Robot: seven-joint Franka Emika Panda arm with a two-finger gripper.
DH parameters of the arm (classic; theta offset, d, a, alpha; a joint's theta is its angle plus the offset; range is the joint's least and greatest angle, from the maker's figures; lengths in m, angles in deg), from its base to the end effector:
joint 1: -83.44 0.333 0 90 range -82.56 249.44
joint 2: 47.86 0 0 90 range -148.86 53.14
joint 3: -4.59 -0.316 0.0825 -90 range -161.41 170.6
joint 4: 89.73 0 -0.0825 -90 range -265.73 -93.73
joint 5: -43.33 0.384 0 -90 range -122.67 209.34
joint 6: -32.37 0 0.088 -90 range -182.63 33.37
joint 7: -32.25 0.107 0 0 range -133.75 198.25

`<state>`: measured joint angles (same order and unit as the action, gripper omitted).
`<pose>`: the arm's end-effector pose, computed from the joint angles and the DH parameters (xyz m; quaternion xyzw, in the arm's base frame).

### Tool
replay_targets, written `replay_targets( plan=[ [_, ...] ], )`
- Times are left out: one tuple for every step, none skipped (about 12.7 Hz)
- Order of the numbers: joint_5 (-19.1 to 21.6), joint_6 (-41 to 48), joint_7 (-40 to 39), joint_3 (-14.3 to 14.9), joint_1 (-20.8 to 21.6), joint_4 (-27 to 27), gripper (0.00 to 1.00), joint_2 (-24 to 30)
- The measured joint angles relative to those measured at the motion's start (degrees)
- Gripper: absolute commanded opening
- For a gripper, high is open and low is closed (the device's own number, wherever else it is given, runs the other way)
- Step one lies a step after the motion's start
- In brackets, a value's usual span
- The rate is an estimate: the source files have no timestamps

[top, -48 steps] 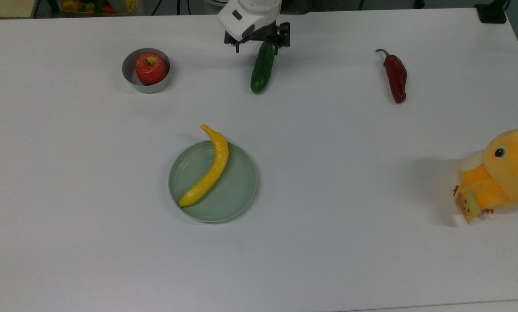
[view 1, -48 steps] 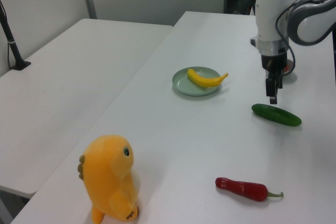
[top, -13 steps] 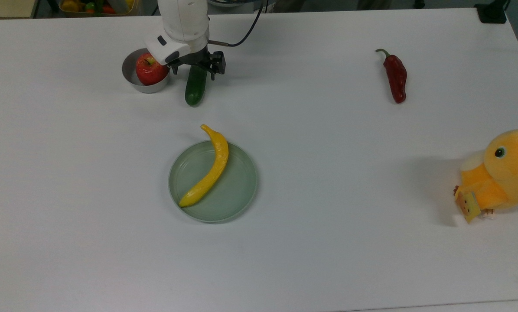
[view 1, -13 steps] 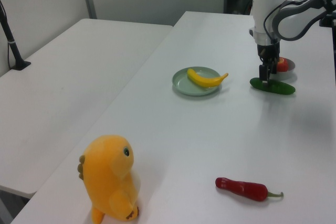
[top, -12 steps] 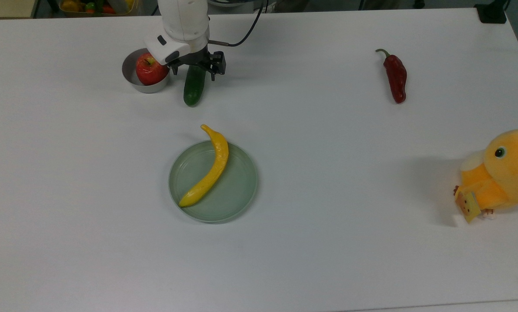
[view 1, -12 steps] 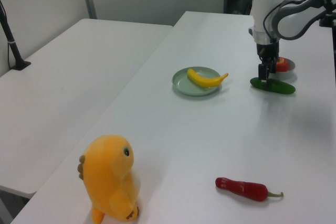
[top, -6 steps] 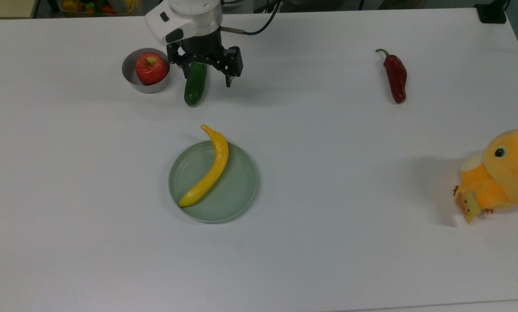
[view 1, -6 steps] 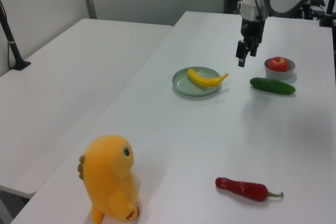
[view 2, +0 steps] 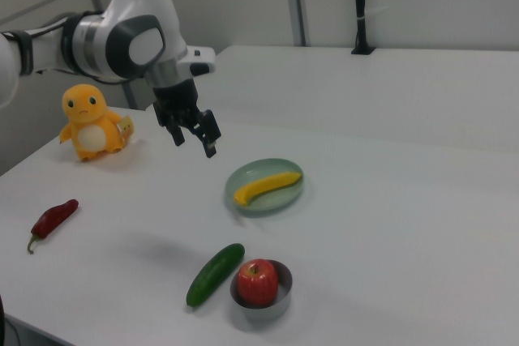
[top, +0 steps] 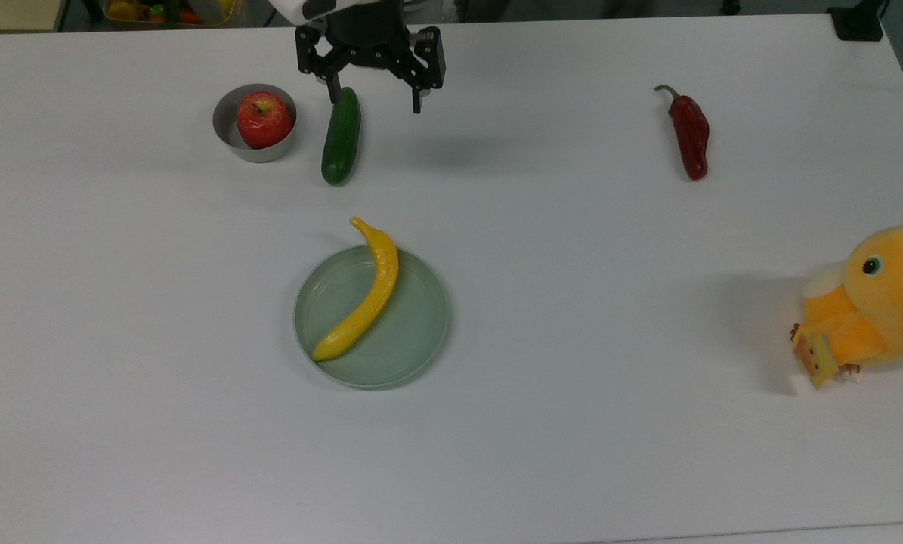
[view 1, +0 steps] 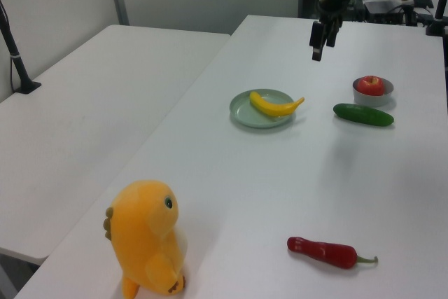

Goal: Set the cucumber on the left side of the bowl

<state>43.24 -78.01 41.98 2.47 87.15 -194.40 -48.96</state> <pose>0.5739 0.0583 0.5228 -0.9986 0.0338 -0.0399 0.0051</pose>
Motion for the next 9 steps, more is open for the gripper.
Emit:
replay_targets(
  plan=[
    [0.0, 0.3, -0.44, 0.0, 0.11, 0.6, 1.0, 0.2],
    [0.0, 0.81, -0.59, -0.01, 0.3, 0.69, 1.0, 0.23],
    [0.0, 1.63, -0.63, -0.04, 0.51, 0.69, 1.0, 0.18],
    [0.0, 2.34, -0.64, -0.05, 0.81, 0.68, 1.0, 0.16],
    [0.0, 3.35, -0.68, -0.05, 1.09, 0.68, 1.0, 0.15],
    [-0.01, 4.78, -1.14, -0.06, 1.22, 0.69, 1.0, 0.16],
    [-0.02, 5.54, -1.6, -0.06, 1.24, 0.69, 1.0, 0.16],
    [-0.04, 5.84, -2.48, -0.06, 1.25, 0.69, 1.0, 0.16],
    [-0.05, 5.89, -3.97, -0.06, 1.26, 0.69, 1.0, 0.16]
  ],
)
